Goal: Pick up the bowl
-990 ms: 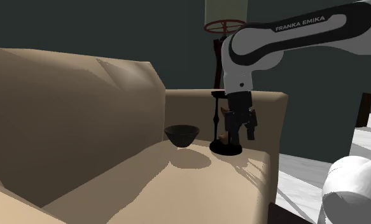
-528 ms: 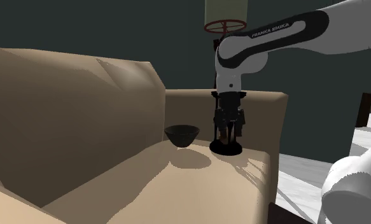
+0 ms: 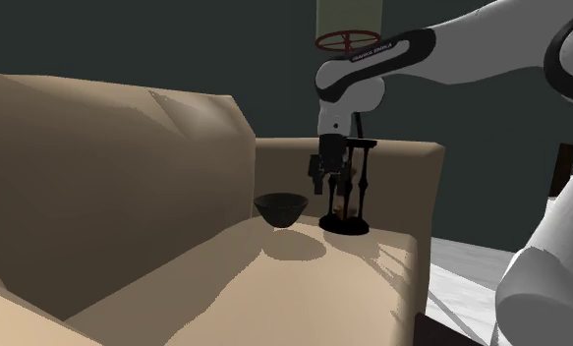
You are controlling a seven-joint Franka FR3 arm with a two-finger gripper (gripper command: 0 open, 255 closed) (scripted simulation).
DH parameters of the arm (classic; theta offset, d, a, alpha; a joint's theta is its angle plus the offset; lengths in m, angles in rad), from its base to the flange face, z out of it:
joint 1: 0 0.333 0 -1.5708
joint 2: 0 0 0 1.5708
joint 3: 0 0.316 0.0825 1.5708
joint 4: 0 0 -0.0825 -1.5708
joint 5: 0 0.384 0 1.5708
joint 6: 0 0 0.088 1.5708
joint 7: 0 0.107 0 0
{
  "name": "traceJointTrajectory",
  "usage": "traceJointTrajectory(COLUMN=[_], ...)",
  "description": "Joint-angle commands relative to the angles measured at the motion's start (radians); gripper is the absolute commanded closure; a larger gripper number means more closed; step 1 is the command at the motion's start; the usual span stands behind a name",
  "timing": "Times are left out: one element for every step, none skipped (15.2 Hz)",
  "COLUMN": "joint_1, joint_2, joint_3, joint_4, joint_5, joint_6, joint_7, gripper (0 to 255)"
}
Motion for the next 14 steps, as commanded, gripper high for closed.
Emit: traceJointTrajectory(joint_1=[-0.012,-0.015,-0.018,-0.022,-0.028,-0.034,-0.042,-0.051,-0.06,-0.071,-0.083,-0.096,-0.111,-0.127], joint_2=[0.113,0.152,0.193,0.234,0.275,0.317,0.359,0.402,0.446,0.491,0.537,0.584,0.633,0.684], joint_3=[-0.032,-0.043,-0.052,-0.062,-0.069,-0.076,-0.082,-0.086,-0.091,-0.094,-0.096,-0.097,-0.097,-0.096], joint_4=[0.058,0.096,0.136,0.178,0.221,0.266,0.313,0.362,0.413,0.467,0.523,0.583,0.646,0.714], joint_5=[0.025,0.039,0.054,0.069,0.086,0.103,0.12,0.139,0.157,0.176,0.195,0.215,0.235,0.255], joint_6=[-0.015,-0.017,-0.021,-0.026,-0.033,-0.042,-0.051,-0.063,-0.076,-0.091,-0.107,-0.125,-0.145,-0.167], joint_7=[-0.032,-0.047,-0.061,-0.074,-0.087,-0.1,-0.112,-0.123,-0.133,-0.142,-0.15,-0.155,-0.16,-0.162], gripper=[0,0,0,0,0,0,0,0,0,0,0,0,0,0])
